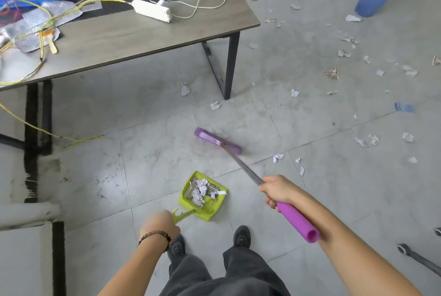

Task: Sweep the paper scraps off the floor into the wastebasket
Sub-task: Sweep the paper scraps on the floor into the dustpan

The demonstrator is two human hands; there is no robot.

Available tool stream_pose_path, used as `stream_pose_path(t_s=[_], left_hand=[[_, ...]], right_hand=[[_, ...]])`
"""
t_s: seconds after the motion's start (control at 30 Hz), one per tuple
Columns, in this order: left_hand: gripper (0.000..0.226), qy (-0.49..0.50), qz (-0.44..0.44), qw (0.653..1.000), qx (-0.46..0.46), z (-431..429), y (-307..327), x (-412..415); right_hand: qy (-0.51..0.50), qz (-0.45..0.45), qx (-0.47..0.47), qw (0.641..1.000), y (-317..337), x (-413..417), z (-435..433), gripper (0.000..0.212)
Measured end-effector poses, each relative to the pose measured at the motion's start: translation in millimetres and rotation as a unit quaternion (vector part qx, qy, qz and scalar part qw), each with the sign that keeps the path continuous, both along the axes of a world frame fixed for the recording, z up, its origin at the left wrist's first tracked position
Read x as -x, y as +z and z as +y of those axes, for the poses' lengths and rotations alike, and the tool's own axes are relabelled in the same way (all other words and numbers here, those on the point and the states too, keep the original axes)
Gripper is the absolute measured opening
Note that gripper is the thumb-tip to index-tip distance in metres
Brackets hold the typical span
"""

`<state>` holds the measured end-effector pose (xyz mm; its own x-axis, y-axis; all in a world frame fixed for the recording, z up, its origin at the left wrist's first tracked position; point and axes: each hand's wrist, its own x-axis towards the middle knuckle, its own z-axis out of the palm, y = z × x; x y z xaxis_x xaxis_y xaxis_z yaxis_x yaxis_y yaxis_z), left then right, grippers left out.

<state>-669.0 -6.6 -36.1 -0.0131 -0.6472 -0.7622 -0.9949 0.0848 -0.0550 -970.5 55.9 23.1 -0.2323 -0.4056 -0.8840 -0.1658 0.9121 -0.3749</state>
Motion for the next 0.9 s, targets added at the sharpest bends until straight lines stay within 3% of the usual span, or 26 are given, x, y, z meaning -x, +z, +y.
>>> stream_pose_path(t_s=[0.13, 0.27, 0.47, 0.57, 0.7, 0.77, 0.9], left_hand=[[0.03, 0.028, -0.003, 1.0, 0.012, 10.0, -4.4, 11.0], [0.029, 0.039, -0.005, 0.999, 0.029, 1.7, -9.7, 13.0], [0.029, 0.039, -0.003, 0.999, 0.03, -6.2, -13.4, -2.0], [0.028, 0.035, 0.007, 0.999, 0.024, -13.4, -11.4, -7.5], [0.018, 0.011, 0.022, 1.0, 0.012, -14.5, -5.4, -6.9], [0.016, 0.005, 0.028, 1.0, 0.004, -14.3, -2.1, -9.5], [0.023, -0.002, 0.03, 1.0, -0.008, -9.4, -1.5, -20.5]], right_hand=[[0.073, 0.076, 0.035, 0.994, -38.0, 10.9, -47.4, 0.03], [0.138, 0.125, 0.012, 0.982, -65.6, 12.1, -70.5, 0.037], [0.25, 0.144, -0.086, 0.954, -67.2, -22.3, -4.2, 0.051], [0.223, 0.084, -0.103, 0.966, -42.1, -43.2, 52.6, 0.064], [0.116, 0.006, -0.111, 0.987, -1.1, -24.6, 77.2, 0.039], [0.059, -0.015, -0.105, 0.993, 17.9, -16.6, 79.8, 0.039], [0.049, -0.007, -0.091, 0.995, 26.8, -34.8, 82.3, 0.016]])
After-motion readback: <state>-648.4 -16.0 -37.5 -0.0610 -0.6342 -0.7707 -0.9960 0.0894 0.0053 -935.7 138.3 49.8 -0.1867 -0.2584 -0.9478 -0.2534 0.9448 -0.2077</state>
